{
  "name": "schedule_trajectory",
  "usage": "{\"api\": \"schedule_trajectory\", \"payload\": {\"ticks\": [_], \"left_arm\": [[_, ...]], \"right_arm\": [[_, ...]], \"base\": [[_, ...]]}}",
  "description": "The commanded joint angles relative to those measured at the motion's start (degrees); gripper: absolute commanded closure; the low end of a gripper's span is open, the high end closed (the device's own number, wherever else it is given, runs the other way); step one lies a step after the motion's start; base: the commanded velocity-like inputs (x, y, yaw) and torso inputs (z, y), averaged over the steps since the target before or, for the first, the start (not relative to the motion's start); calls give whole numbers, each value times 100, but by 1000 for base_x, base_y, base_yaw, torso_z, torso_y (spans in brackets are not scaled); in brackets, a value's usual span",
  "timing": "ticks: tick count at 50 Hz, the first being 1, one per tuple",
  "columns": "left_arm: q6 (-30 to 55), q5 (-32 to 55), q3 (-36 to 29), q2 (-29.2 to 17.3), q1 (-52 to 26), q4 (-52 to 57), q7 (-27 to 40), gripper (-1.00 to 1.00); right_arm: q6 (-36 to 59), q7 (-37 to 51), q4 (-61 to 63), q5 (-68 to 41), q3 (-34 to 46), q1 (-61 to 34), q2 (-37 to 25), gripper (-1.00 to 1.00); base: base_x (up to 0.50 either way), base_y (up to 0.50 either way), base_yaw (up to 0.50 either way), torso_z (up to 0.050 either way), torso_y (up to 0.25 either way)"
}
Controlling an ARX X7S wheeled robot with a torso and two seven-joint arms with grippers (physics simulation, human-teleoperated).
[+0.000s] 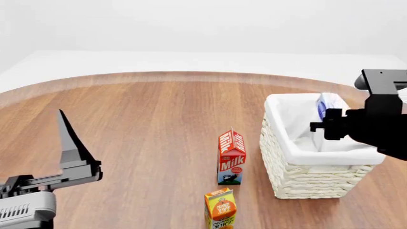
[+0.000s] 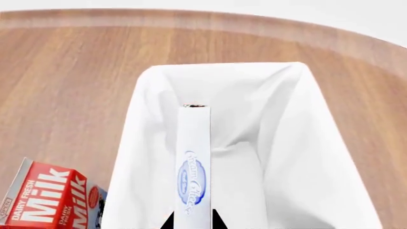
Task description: Pick up the cream cheese box and the butter, and put them in the basket.
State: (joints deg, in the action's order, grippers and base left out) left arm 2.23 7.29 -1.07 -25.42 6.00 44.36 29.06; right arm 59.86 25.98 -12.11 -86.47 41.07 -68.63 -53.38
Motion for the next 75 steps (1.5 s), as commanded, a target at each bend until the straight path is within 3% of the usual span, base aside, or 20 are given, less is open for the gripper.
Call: {"api": "schedule_trajectory", "payload": {"ticks": [1,14,15,37,60,75], "left_arm": [[0,-18,-39,-9,-4,-18,3,-100],[-15,-19,-50,-23,9,-36,11,-100],[-17,-18,-53,-23,7,-46,11,-100],[-4,-41,-100,-40,11,-21,31,-100],[-58,-23,-97,-72,37,-29,52,-100],[-77,14,-64,-97,64,-12,75,-100]], "right_arm": [[-51,-80,-69,177,14,-14,74,100],[-90,-113,-189,326,101,12,127,100],[-88,-117,-189,328,103,9,129,-100],[-71,-57,231,269,90,67,-20,-100],[-67,1445,4346,-1957,-490,266,-650,-100],[-205,2039,5447,-2457,-410,298,-585,-100]], "base": [[0,0,0,0,0],[0,0,0,0,1],[0,0,0,0,0],[0,0,0,0,0],[0,0,0,0,0],[0,0,0,0,0]]}}
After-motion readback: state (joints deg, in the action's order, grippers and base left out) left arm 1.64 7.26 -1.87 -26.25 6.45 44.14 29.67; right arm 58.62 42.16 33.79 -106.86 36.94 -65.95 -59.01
